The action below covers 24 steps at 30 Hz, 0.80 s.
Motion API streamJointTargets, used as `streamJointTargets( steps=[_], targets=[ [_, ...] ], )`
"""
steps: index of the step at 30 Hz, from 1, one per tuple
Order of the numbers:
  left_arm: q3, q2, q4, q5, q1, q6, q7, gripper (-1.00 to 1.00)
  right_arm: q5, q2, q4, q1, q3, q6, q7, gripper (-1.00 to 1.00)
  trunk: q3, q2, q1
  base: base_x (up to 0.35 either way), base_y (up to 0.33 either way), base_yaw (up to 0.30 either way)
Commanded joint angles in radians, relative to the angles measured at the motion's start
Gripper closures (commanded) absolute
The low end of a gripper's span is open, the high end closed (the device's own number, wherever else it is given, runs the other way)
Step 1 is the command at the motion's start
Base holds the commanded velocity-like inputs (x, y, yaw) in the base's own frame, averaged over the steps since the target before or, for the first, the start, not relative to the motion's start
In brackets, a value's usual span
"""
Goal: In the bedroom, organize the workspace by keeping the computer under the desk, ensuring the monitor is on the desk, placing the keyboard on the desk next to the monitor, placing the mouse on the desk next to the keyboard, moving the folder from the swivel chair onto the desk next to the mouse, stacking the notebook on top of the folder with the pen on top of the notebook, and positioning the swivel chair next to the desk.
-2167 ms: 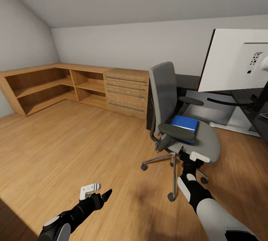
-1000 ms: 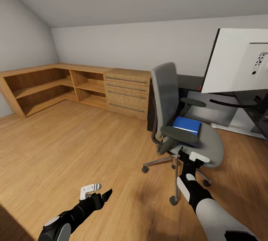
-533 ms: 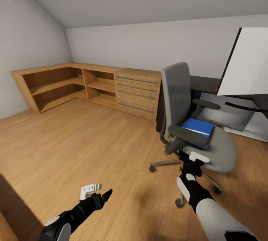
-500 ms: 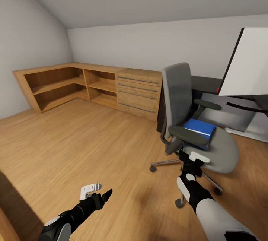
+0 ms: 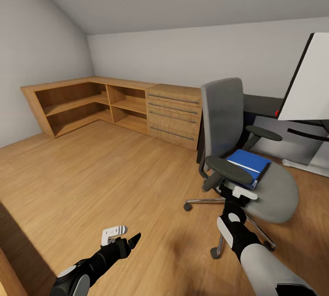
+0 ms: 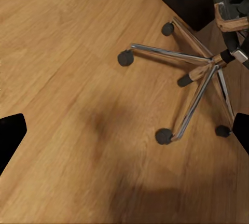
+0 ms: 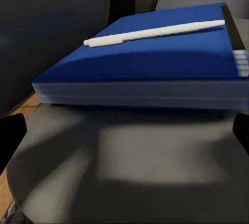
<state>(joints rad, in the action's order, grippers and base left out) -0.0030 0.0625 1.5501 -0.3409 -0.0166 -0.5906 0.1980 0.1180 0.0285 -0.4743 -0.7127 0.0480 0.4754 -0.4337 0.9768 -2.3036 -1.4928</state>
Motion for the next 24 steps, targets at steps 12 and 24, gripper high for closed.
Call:
streamJointTargets(
  steps=[12, 24],
  targets=[
    [0.001, 0.000, 0.001, -0.003, 0.000, -0.006, 0.001, -1.00, 0.008, 0.000, 0.000, -0.001, 0.003, 0.006, 0.004, -1.00, -0.005, 0.000, 0.000, 0.000, 0.006, -0.070],
    [0.001, 0.000, 0.001, -0.004, -0.001, -0.006, 0.001, -1.00, 0.008, 0.001, 0.000, -0.001, 0.002, 0.006, 0.004, -1.00, -0.018, 0.000, 0.000, 0.000, 0.000, -0.178]
  ],
)
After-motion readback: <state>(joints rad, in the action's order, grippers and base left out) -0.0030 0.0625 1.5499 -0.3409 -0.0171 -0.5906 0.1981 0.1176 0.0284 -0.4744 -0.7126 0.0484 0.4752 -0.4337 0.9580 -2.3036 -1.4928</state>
